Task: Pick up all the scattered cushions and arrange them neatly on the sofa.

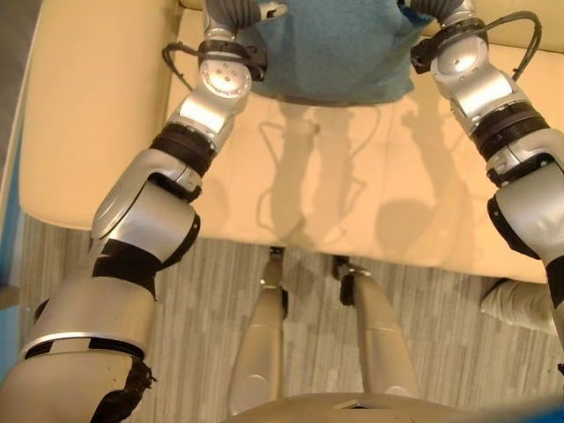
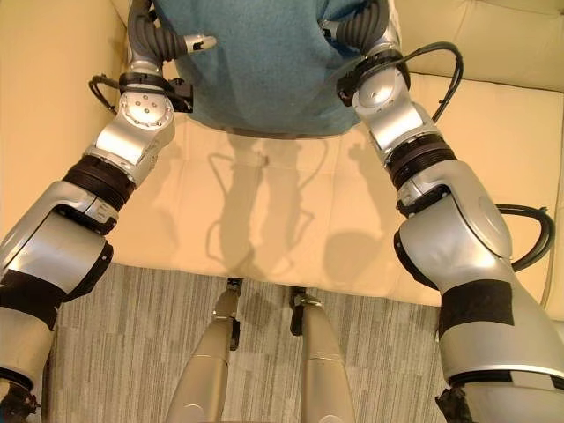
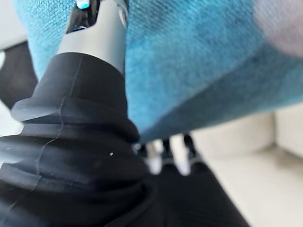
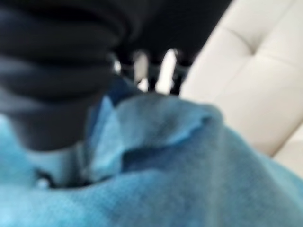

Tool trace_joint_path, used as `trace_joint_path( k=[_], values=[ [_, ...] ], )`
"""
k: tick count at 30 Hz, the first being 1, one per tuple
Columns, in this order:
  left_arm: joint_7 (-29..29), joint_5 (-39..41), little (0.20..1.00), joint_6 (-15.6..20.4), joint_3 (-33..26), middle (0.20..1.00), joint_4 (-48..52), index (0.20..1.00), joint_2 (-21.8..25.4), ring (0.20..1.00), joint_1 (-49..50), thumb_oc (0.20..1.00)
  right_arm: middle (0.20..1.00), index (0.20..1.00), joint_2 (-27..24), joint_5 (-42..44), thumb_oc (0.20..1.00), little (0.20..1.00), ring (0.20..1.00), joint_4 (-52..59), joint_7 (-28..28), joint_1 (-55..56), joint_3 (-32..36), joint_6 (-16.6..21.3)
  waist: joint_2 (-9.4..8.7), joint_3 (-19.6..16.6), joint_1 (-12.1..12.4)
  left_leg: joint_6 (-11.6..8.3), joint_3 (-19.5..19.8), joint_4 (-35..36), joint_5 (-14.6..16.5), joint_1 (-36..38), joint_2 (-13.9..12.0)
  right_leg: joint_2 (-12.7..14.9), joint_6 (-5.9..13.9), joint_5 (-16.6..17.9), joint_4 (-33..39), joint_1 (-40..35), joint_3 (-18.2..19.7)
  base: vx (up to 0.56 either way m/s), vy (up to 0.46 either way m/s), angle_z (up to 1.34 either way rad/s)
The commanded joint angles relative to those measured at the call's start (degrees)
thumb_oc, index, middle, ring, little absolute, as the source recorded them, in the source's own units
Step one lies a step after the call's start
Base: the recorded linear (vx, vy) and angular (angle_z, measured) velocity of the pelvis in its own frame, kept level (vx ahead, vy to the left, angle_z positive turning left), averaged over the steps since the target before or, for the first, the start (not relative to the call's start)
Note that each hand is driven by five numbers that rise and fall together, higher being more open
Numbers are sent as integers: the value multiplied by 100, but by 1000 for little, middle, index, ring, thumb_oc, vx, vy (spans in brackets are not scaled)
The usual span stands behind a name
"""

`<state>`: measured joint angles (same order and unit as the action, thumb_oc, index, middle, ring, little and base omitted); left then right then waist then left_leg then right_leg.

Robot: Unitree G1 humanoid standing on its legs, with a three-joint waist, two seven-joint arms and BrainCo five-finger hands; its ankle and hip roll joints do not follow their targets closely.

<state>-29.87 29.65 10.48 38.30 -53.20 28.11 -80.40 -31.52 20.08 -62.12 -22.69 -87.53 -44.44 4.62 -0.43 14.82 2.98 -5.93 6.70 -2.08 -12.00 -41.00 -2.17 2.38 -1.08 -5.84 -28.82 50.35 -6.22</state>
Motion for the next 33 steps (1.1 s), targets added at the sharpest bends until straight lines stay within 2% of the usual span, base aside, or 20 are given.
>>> trace_joint_path(
  k=[1, 9, 15, 16, 17, 18, 19, 27, 30, 33],
  values=[
    [129, -461, 1000, 511, -44, 1000, 197, 1000, -47, 1000, -1158, 1000, 1000, 1000, 184, -34, 1000, 1000, 1000, 36, 247, -759, -122, 214, -254, 406, -41, -91, 33, 381, 369, 857, 255, 230, 1017, 1719, 3166, -1552, 190, 10, -33, 2],
    [133, -514, 1000, 496, -14, 1000, 120, 1000, 56, 1000, -1126, 1000, 1000, 1000, -252, 78, 1000, 1000, 1000, -203, 367, -851, -252, 197, -294, 277, 8, -89, 46, 433, 387, 1059, 242, 228, 999, 1676, 3244, -1788, 180, 4, -3, 1],
    [-26, -797, 1000, 324, -46, 1000, 63, 1000, 208, 1000, -1110, 1000, 1000, 1000, -586, 43, 1000, 1000, 1000, -257, 357, -817, -264, 176, -316, 236, -11, -94, 26, 454, 385, 1178, 249, 235, 995, 1687, 3279, -1907, 169, 6, -1, 3],
    [15, -818, 890, 316, -7, 890, 77, 890, 236, 890, -1109, 890, 1000, 1000, -627, 41, 1000, 1000, 1000, -264, 367, -801, -274, 171, -309, 229, -9, -93, 22, 472, 414, 1223, 239, 225, 997, 1671, 3289, -1950, 162, 0, 0, 0],
    [47, -975, 683, 247, 83, 683, 41, 683, 336, 683, -1176, 683, 1000, 1000, -705, 57, 1000, 1000, 1000, -298, 391, -809, -267, 157, -306, 206, -21, -86, 17, 489, 394, 1233, 243, 231, 1001, 1684, 3303, -1958, 167, 0, 0, 0],
    [29, -1050, 818, 206, 116, 818, 20, 818, 385, 818, -1195, 818, 1000, 1000, -751, 59, 1000, 1000, 1000, -311, 396, -807, -274, 150, -305, 201, -19, -87, 9, 491, 396, 1259, 237, 237, 1003, 1681, 3307, -1979, 158, 0, 0, 0],
    [44, -1105, 1000, 196, 141, 1000, 20, 1000, 435, 1000, -1169, 1000, 1000, 1000, -788, 49, 1000, 1000, 1000, -341, 416, -771, -286, 142, -302, 190, -12, -84, 8, 490, 432, 1299, 229, 223, 1002, 1659, 3301, -2008, 159, 0, 0, 0],
    [93, -1126, 1000, 221, -97, 1000, 491, 1000, 863, 1000, -612, 1000, 1000, 1000, -1190, 5, 1000, 1000, 1000, -312, 528, -494, -204, 42, -258, 117, -54, -67, -49, 450, 490, 1454, 247, 236, 985, 1621, 3304, -2171, 203, 4, 2, 0],
    [99, -1365, 1000, 139, -42, 1000, 608, 1000, 1016, 1000, -588, 1000, 1000, 1000, -1291, -113, 1000, 1000, 1000, -331, 551, -450, -213, 13, -245, 98, -54, -64, -56, 433, 515, 1504, 242, 239, 985, 1607, 3299, -2209, 184, 0, 0, 0],
    [72, -2001, 1000, -101, 157, 1000, 686, 1000, 1317, 1000, -719, 1000, 1000, 1000, -1427, -199, 1000, 1000, 1000, -339, 597, -339, -165, -5, -241, 59, -64, -57, -75, 412, 565, 1609, 219, 234, 981, 1574, 3296, -2312, 176, 0, 0, 0]
  ],
)
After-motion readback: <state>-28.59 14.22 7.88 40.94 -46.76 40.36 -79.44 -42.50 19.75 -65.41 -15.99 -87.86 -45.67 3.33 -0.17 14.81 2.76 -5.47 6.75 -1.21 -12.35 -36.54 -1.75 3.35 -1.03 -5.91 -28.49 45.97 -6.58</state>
